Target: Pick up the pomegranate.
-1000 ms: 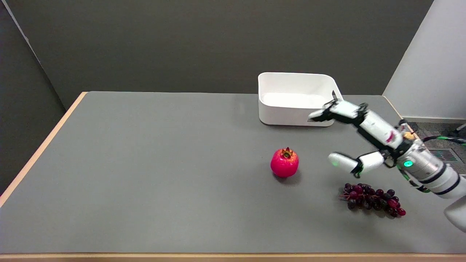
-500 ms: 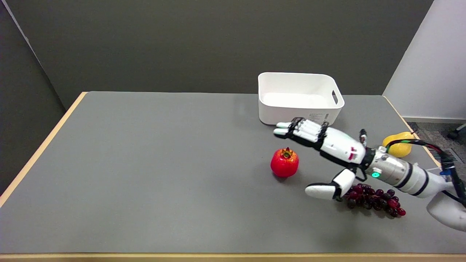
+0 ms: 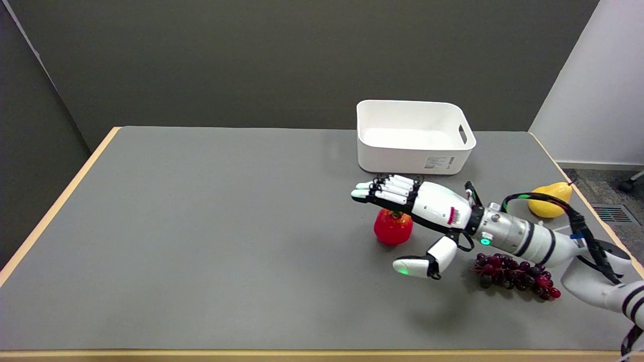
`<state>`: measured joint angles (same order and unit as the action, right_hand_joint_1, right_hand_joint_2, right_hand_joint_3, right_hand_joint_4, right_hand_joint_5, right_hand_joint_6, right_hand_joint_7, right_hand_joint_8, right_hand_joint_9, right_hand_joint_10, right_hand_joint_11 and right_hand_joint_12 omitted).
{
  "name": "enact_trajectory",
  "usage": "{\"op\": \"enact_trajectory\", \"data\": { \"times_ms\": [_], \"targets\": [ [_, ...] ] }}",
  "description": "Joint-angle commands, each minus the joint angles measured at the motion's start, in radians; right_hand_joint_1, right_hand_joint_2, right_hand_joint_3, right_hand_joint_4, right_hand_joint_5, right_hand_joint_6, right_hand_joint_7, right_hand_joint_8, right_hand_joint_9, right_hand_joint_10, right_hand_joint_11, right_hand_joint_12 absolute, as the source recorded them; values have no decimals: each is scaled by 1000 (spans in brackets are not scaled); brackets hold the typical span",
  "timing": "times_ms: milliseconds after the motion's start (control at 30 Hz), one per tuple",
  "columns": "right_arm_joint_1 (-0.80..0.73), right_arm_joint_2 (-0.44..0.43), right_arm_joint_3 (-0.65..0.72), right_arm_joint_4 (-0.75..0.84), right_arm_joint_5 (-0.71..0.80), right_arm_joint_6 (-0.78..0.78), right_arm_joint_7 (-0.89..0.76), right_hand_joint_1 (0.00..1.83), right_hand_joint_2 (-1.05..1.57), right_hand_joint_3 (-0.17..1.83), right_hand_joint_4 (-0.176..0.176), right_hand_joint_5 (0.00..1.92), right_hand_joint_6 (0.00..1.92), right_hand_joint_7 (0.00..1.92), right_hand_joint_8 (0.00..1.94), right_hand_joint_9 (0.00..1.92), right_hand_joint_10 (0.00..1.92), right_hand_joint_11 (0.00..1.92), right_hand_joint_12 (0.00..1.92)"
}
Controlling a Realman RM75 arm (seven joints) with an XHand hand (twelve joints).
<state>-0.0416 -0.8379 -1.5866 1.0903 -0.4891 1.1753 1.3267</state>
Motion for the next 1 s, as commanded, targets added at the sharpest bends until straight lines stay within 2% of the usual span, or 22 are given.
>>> {"op": "enact_trajectory", "data": {
  "times_ms": [33,567,1000],
  "targets": [
    [193,-22,-122,-144,-27,-89,-7,244,478,877,42,76,292,120,252,52,554,33,1189],
    [121,-8,-58,-182,10,-24,-7,267,479,896,54,116,355,163,271,71,584,45,1212],
    [118,-8,-60,-227,10,-18,-7,313,519,861,65,188,386,256,297,151,642,137,1300]
  ]
}}
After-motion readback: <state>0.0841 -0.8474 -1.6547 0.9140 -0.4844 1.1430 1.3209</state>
